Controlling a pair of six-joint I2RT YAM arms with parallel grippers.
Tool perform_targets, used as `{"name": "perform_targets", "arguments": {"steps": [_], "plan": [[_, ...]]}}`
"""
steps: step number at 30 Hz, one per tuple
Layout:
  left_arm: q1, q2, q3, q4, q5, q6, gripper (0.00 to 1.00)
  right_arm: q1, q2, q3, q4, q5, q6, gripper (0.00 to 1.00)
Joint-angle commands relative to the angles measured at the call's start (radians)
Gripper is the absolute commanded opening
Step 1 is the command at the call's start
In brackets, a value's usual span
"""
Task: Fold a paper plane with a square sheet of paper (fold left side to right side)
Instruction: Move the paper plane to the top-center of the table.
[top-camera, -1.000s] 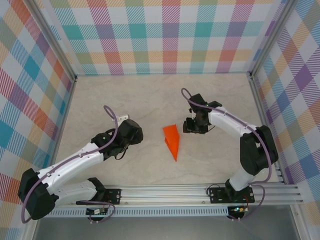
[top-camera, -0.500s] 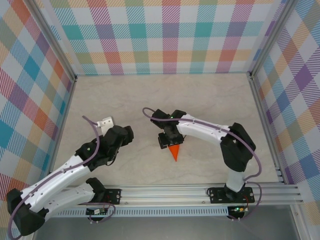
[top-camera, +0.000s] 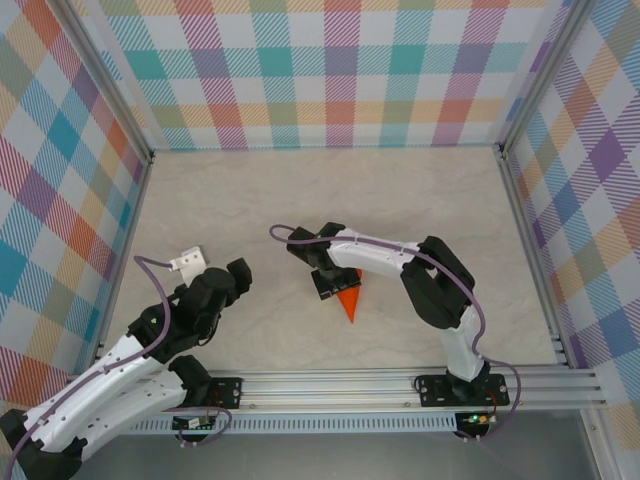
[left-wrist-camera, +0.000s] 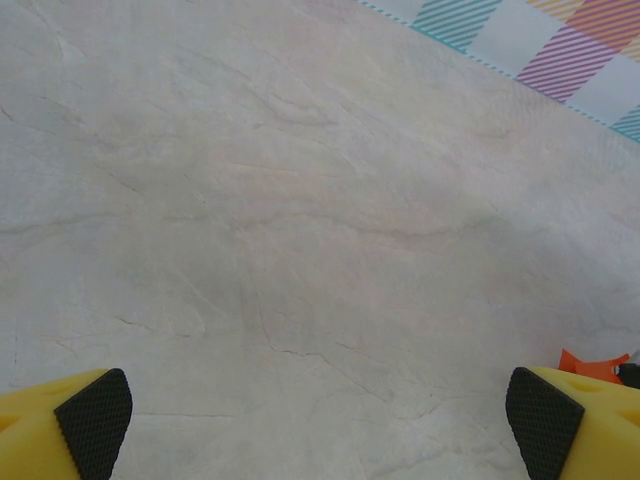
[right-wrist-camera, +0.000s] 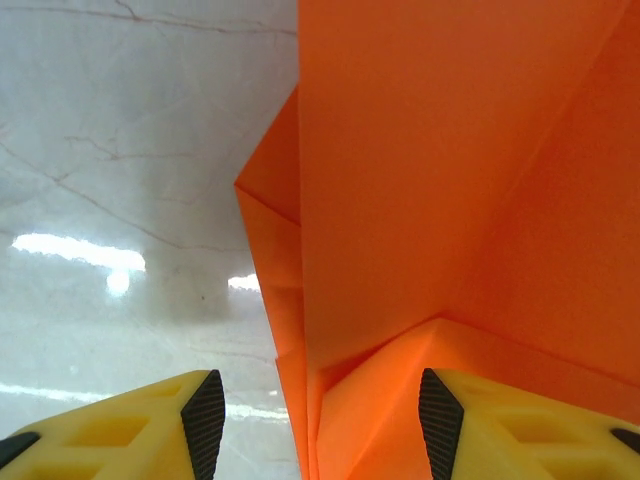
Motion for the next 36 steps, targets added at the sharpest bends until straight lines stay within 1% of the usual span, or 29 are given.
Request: {"name": "perform_targets", "arguments": {"steps": [1, 4, 9, 18, 21, 23, 25, 27, 30, 32, 34, 36], "plan": [[0.008, -0.001, -0.011, -0.022, -0.037, -0.004, 0.99, 0.011, 0.041, 0.043, -0.057, 0.052, -0.014, 0.57], [0.009, 0.000, -0.011, -0.021, -0.036, -0.003, 0.99, 0.015, 0.063, 0.061, -0.074, 0.079, -0.016, 0.56], [0.008, 0.000, -0.011, -0.023, -0.038, -0.002, 0.99, 0.015, 0.067, 0.064, -0.100, 0.121, -0.014, 0.52], [0.009, 0.010, -0.006, -0.018, -0.036, -0.003, 1.00, 0.013, 0.017, 0.028, -0.126, 0.166, -0.002, 0.38], [0.008, 0.018, -0.002, -0.015, -0.035, -0.003, 1.00, 0.007, 0.000, -0.005, -0.115, 0.167, 0.005, 0.35], [0.009, 0.022, 0.000, -0.015, -0.034, -0.002, 1.00, 0.000, -0.010, -0.028, -0.105, 0.168, 0.009, 0.31], [0.009, 0.025, 0.001, -0.016, -0.033, -0.003, 1.00, -0.010, -0.021, -0.044, -0.097, 0.167, 0.009, 0.24], [0.008, 0.029, 0.003, -0.013, -0.031, -0.001, 1.00, -0.015, -0.033, -0.056, -0.087, 0.166, 0.000, 0.15], [0.008, 0.036, 0.006, -0.011, -0.028, 0.001, 1.00, -0.024, -0.057, -0.069, -0.079, 0.167, -0.009, 0.07], [0.009, 0.045, 0.008, -0.009, -0.025, 0.001, 1.00, -0.039, -0.089, -0.096, -0.055, 0.154, -0.020, 0.03], [0.008, 0.050, 0.013, -0.006, -0.023, 0.003, 1.00, -0.061, -0.131, -0.133, -0.018, 0.107, -0.033, 0.02], [0.008, 0.057, 0.015, -0.003, -0.020, 0.005, 1.00, -0.100, -0.185, -0.182, 0.032, 0.030, -0.040, 0.02]]}}
